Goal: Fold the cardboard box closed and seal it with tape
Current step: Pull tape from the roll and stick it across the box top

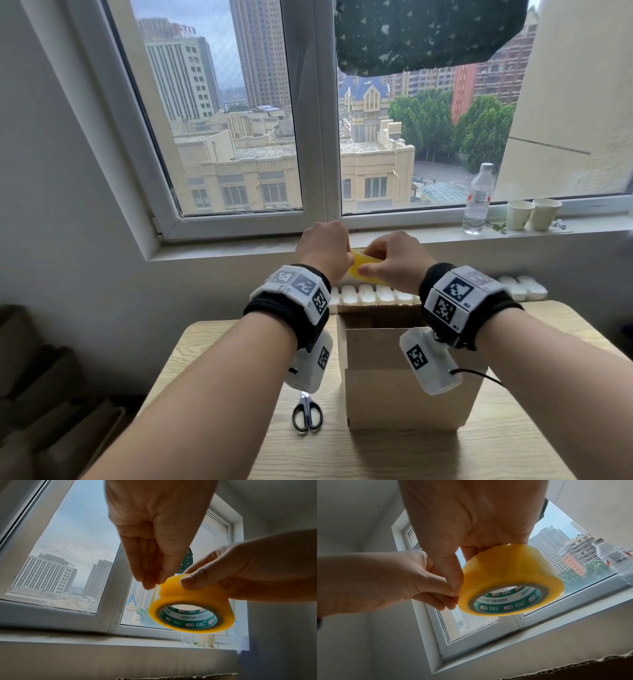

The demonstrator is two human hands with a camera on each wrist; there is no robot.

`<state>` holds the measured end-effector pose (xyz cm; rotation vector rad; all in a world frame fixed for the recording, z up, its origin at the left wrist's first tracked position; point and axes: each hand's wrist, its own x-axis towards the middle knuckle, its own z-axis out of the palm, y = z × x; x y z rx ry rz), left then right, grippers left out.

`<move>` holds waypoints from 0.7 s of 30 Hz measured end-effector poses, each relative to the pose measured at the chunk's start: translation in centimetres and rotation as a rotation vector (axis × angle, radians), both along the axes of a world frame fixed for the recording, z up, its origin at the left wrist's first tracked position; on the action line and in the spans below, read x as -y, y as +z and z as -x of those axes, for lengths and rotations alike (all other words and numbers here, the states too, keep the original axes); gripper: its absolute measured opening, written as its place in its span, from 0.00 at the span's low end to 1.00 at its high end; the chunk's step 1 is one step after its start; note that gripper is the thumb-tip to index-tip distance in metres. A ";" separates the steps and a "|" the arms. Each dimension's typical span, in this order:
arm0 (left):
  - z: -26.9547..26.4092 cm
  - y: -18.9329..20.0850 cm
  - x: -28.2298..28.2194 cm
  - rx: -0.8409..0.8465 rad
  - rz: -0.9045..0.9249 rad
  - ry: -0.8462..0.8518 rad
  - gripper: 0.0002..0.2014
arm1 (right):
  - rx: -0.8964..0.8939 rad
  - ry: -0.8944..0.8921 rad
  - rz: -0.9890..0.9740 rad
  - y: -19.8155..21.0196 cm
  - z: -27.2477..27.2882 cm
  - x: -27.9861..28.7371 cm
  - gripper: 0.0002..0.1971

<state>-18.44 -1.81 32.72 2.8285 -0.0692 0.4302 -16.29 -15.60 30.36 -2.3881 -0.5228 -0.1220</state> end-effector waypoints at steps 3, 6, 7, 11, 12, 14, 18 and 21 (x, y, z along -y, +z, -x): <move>0.3 -0.2 -0.6 0.032 -0.046 -0.022 0.07 | -0.001 0.016 -0.028 0.2 0.1 -0.2 0.04; 0.8 -0.5 -1.4 0.010 0.099 -0.149 0.04 | -0.048 0.003 -0.106 0.3 -0.1 0.1 0.04; 0.8 -0.6 -1.5 -0.004 0.155 -0.179 0.03 | -0.060 0.001 -0.134 0.3 -0.1 0.2 0.05; 0.4 -0.8 -2.3 -0.057 0.358 -0.193 0.04 | -0.075 0.035 -0.177 0.5 0.0 0.1 0.10; 0.3 -0.8 -2.5 -0.087 0.385 -0.200 0.04 | -0.070 0.038 -0.172 0.6 0.0 0.1 0.11; 0.3 -0.9 -3.0 -0.109 0.378 -0.214 0.05 | -0.074 0.042 -0.165 0.4 0.0 0.1 0.13; 0.4 -0.5 -2.8 -0.037 0.268 -0.172 0.02 | -0.100 0.042 -0.169 0.1 -0.1 -0.2 0.14; 0.2 -0.1 -2.8 -0.148 0.405 -0.147 0.05 | -0.103 0.047 -0.135 -0.2 -0.2 -0.4 0.15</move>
